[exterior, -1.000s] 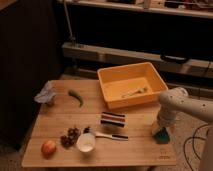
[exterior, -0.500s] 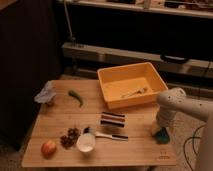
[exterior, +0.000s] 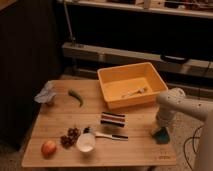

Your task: Wipe tray with sponge

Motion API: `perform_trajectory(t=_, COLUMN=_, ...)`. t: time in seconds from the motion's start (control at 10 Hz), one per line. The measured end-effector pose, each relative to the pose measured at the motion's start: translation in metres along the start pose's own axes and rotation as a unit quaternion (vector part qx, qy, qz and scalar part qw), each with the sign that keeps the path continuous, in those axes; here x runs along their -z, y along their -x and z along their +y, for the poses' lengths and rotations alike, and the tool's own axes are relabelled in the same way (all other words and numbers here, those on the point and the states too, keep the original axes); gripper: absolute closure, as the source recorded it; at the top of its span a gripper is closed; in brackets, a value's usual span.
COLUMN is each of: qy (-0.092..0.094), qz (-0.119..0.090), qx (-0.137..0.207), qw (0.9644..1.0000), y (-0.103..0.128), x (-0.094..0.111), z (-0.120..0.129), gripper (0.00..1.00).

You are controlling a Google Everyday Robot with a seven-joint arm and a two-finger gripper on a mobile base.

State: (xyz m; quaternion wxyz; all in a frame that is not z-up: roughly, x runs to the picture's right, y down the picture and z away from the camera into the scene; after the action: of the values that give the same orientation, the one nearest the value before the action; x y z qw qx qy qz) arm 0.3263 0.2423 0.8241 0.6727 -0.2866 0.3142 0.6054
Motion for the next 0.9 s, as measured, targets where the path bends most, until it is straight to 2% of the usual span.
perform_trajectory(t=0.5, qy=0.003, qz=0.000, qx=0.001, qw=1.0000, y=0.0017, x=-0.0017, z=0.0012, gripper=0.34)
perform_trajectory(t=0.6, qy=0.003, qz=0.000, qx=0.000, qw=1.0000, y=0.0018, x=-0.0017, z=0.0014, gripper=0.38)
perform_trajectory(t=0.9, qy=0.005, qz=0.000, qx=0.000, qw=1.0000, y=0.0019, x=-0.0015, z=0.0026, gripper=0.66)
